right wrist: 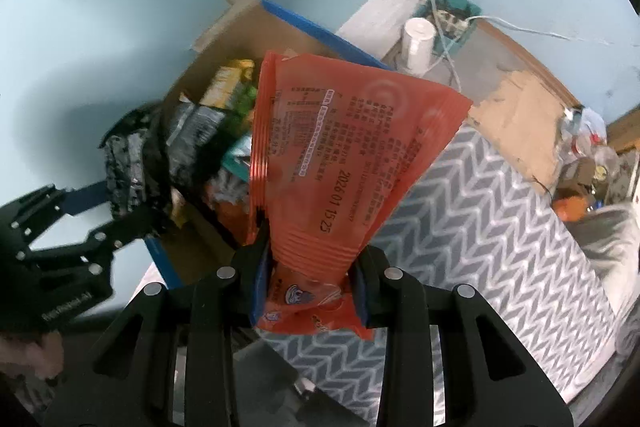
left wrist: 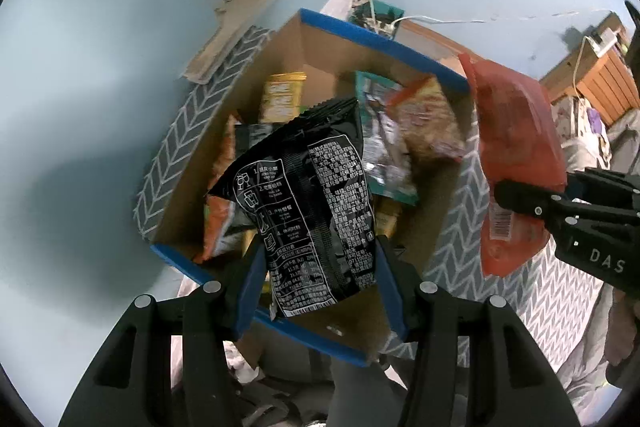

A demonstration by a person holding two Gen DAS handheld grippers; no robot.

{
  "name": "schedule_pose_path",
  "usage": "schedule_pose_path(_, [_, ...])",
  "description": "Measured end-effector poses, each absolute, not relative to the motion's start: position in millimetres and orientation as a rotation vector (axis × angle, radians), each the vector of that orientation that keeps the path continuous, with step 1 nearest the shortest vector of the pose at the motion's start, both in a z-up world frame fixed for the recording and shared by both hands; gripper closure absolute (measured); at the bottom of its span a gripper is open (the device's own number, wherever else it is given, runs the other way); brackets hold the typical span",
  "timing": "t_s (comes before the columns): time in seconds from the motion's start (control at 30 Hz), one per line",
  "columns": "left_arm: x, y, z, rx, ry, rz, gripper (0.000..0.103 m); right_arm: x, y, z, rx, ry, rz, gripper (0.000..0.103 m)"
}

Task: Organize snacks
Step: 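Carry the black packet with the left gripper while the right gripper carries the red-orange bag to the box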

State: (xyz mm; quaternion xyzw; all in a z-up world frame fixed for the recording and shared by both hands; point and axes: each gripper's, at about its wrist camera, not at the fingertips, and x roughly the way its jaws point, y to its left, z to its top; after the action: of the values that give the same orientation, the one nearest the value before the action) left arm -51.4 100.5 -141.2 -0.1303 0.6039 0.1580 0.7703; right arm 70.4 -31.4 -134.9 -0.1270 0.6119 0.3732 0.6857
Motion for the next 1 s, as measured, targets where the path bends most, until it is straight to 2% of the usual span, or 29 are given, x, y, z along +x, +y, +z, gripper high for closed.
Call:
schedule_pose_path(0.43, [-47.3,141.8,-158.7,-0.394,1.291,0.403,0.048,77.6,39.1,-161.2,-0.316,1.433,0.891,0.069])
schedule_pose_path(0.5, [-46.4,144.7,-158.2,-0.404,1.293,0.402,0.047,79.4,44.0,-163.4,-0.334,1.444,0.885,0.062])
schedule_pose_path(0.67, [-49.2,147.8,-150.5,-0.394,1.28,0.401,0.034,81.3,46.4,-159.4,-0.349,1.425,0.855,0.058])
schedule_pose_path(0.8, [-51.9,149.1,-143.5,-0.378,1.267,0.393,0.03,79.3,43.6,-147.2,-0.344,1.394,0.858,0.042])
schedule_pose_path(1.0, [-54.9,148.3,-122.9,-0.368,1.233,0.375,0.026,81.2,31.0,-126.6,-0.3,1.369,0.836,0.04])
